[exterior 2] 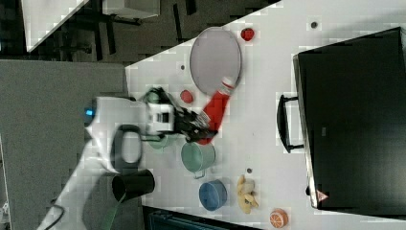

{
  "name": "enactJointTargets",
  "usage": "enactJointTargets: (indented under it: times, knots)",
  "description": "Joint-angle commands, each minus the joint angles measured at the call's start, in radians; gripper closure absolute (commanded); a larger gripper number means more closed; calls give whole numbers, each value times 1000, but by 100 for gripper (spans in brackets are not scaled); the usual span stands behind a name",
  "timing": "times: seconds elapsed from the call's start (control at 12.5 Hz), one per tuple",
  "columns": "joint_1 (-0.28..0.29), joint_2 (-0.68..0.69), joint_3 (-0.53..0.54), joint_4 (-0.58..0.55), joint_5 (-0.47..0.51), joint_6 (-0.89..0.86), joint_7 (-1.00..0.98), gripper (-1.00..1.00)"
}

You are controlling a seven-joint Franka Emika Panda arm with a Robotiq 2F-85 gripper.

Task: Pick Ketchup from oven and place it on table.

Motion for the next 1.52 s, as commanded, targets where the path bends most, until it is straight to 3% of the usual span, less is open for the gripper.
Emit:
enactJointTargets:
  times: [0.08,0.32,0.48,0.56,0.96,1.28,1.52]
  knots:
    - [-14,128,-12,-18,-1,203,34,-21]
    - [-13,215,-10,-20,1,309,34,-24]
    - [-13,231,-8,-30,2,323,36,-61]
    - [-13,228,-8,-32,2,327,44,-99]
    - [-12,16,-10,92,2,205,101,-100]
    - [-14,-114,-17,382,-3,-158,101,-100]
    - [-14,-114,-20,500,-8,-298,107,-100]
